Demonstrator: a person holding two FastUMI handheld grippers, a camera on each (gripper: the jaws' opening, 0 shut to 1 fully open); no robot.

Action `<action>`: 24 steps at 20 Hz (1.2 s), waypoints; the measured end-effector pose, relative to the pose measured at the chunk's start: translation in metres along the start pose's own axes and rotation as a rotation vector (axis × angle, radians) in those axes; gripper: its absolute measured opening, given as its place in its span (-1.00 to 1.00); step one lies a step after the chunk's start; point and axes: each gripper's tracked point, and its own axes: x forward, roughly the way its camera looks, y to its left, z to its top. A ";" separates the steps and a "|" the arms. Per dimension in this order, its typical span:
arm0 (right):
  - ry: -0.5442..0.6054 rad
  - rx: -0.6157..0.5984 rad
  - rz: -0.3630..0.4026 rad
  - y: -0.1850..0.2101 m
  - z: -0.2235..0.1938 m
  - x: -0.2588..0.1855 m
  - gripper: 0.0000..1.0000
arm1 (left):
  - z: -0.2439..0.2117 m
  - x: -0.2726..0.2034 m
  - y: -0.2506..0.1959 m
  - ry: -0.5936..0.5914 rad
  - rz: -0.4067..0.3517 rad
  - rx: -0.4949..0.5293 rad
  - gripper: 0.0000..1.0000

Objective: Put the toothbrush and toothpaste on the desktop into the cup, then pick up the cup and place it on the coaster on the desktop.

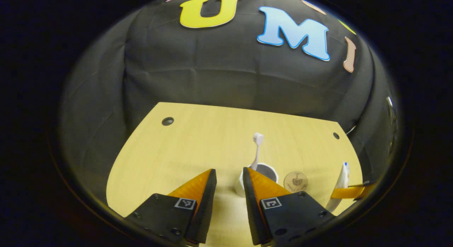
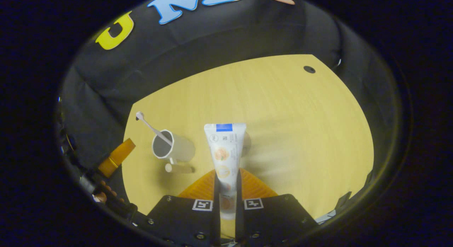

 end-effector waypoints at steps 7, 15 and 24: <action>-0.188 -0.014 0.087 0.067 0.068 0.007 -0.65 | -0.017 -0.026 0.068 0.020 0.078 -0.040 -0.02; -0.334 -0.006 0.147 0.127 0.100 0.044 -0.66 | -0.039 -0.058 0.136 0.043 0.169 -0.083 -0.03; -0.459 -0.040 0.150 0.141 0.083 0.081 -0.66 | -0.077 -0.084 0.179 0.099 0.227 -0.118 0.11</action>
